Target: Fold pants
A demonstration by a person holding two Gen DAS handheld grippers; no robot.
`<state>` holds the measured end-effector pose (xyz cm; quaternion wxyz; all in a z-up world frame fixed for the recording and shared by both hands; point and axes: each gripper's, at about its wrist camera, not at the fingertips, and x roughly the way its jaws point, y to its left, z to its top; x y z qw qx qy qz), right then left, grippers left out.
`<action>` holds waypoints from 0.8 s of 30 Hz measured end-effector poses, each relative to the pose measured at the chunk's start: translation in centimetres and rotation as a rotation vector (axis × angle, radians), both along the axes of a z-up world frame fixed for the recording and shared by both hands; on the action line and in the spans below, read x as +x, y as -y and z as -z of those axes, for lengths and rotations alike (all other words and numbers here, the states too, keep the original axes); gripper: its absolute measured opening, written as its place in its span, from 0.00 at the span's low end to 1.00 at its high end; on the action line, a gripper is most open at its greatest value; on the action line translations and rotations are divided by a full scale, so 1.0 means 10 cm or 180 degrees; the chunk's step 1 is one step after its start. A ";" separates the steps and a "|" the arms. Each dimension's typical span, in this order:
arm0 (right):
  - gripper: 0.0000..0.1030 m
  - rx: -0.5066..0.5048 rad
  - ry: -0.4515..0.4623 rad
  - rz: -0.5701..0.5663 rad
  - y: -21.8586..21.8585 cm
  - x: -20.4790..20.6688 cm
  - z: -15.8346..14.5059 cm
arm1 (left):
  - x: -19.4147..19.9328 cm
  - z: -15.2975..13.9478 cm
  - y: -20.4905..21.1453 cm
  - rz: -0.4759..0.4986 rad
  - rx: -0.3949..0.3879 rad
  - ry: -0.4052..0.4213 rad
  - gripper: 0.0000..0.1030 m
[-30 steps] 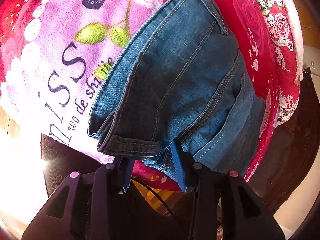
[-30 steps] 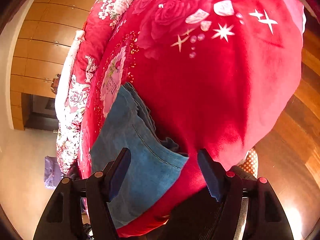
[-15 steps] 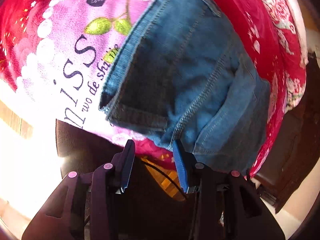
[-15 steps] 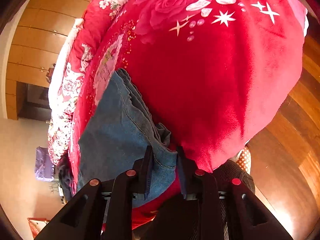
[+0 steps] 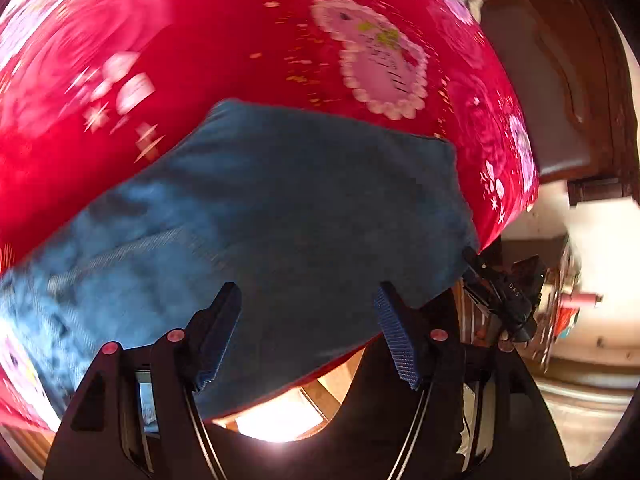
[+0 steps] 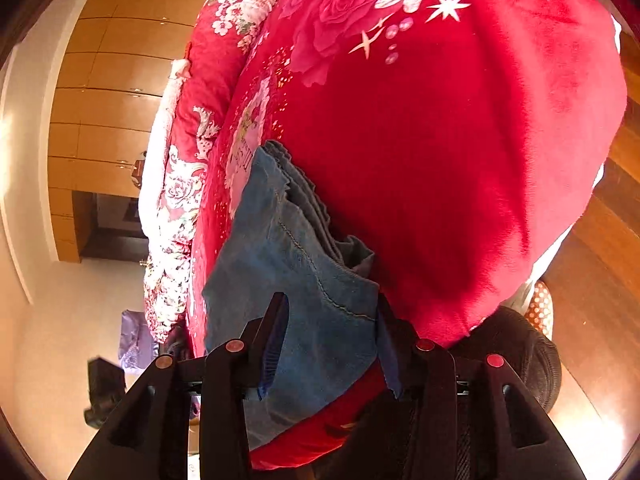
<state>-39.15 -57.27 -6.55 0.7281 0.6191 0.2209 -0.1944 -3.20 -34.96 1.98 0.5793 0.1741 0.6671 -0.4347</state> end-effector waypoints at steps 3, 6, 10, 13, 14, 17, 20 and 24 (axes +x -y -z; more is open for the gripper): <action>0.41 0.0156 0.0186 0.0114 0.02 -0.06 0.11 | -0.22 0.00 0.87 0.0528 0.0059 0.0092 0.66; 0.41 0.0225 0.0298 0.0160 0.03 -0.09 0.17 | -0.46 0.11 1.64 0.0961 0.0229 0.0039 0.66; 0.41 0.0264 0.0340 0.0164 0.05 -0.10 0.20 | -0.82 0.34 2.46 0.1543 0.0524 0.0280 0.66; 0.41 0.0326 0.0393 0.0179 0.06 -0.11 0.22 | -1.06 0.47 2.75 0.2045 0.0551 0.0356 0.66; 0.41 0.0336 0.0404 0.0182 0.07 -0.11 0.22 | -1.12 0.50 2.82 0.2221 0.0546 0.0416 0.66; 0.41 0.0368 0.0437 0.0183 0.07 -0.13 0.24 | -1.29 0.56 2.92 0.2786 0.0493 0.0830 0.66; 0.41 0.0397 0.0463 0.0183 0.08 -0.13 0.26 | -1.37 0.68 2.93 0.3240 0.0547 0.1046 0.66; 0.41 0.0429 0.0490 0.0194 0.10 -0.14 0.29 | -1.46 0.89 2.94 0.3560 0.0694 0.1055 0.66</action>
